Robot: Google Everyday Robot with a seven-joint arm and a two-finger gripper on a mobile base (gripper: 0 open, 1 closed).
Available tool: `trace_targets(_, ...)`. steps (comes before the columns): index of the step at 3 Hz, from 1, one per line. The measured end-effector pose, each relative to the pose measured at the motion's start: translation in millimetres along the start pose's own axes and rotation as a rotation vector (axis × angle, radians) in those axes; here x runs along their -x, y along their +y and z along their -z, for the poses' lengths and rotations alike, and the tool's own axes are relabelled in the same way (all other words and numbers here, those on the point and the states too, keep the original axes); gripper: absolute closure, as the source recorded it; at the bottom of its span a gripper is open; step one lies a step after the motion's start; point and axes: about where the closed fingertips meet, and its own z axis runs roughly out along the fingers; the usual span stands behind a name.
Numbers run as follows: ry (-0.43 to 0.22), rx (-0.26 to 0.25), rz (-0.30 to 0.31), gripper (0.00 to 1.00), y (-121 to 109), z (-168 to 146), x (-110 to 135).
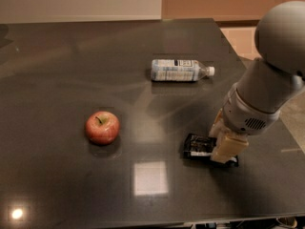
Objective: Pick rxbar chocolate
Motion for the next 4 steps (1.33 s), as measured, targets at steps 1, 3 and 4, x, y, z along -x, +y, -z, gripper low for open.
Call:
trace_targets(1, -0.063, 0.017, -0.028, 1.00, -4, 29, 4)
trace_targets(3, -0.140, 0.023, -0.022, 1.00, -14, 80, 26)
trace_targets(4, -0.160, -0.010, 0.025, 1.00, -14, 111, 44)
